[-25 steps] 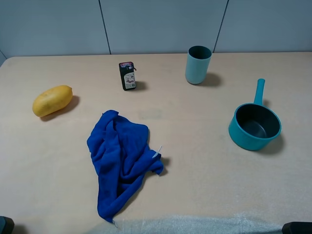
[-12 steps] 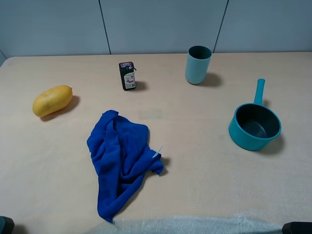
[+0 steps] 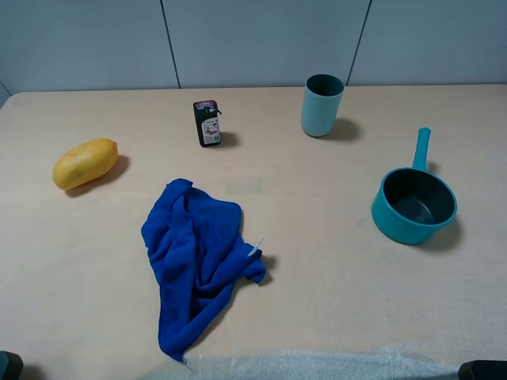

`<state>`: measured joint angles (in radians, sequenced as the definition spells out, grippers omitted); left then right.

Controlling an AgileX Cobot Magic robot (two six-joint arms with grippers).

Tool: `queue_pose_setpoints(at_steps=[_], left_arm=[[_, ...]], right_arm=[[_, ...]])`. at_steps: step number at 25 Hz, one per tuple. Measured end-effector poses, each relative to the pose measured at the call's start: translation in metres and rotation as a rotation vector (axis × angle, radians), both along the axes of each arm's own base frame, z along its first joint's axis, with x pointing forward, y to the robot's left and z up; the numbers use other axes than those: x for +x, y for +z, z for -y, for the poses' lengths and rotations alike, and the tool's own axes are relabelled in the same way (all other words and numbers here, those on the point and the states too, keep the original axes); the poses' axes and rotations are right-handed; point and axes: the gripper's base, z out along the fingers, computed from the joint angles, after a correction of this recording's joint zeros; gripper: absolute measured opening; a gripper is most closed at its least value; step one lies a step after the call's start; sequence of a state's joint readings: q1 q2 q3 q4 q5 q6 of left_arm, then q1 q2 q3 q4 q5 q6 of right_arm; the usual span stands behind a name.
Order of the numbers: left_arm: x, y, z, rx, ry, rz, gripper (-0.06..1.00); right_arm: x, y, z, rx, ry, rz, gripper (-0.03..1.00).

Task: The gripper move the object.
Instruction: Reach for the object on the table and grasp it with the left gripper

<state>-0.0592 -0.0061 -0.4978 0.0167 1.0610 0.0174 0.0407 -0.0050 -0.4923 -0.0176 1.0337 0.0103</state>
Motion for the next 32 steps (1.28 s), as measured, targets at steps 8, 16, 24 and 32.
queue_pose_setpoints(at_steps=[8, 16, 24, 32], left_arm=[[-0.007, 0.017, 0.000, 0.000, -0.001, 0.008, 0.88], [0.028, 0.046, 0.002, 0.011, -0.001, -0.176, 0.87], [0.083, 0.062, 0.005, 0.054, -0.034, -0.364, 0.87], [0.131, 0.073, 0.015, 0.062, -0.085, -0.411, 0.87]], right_arm=[[0.000, 0.000, 0.000, 0.000, 0.000, 0.000, 0.69], [0.000, 0.000, 0.000, 0.003, 0.002, 0.000, 0.69], [0.000, 0.000, 0.000, 0.003, 0.002, 0.000, 0.69], [0.000, 0.000, -0.001, 0.005, 0.004, 0.000, 0.69]])
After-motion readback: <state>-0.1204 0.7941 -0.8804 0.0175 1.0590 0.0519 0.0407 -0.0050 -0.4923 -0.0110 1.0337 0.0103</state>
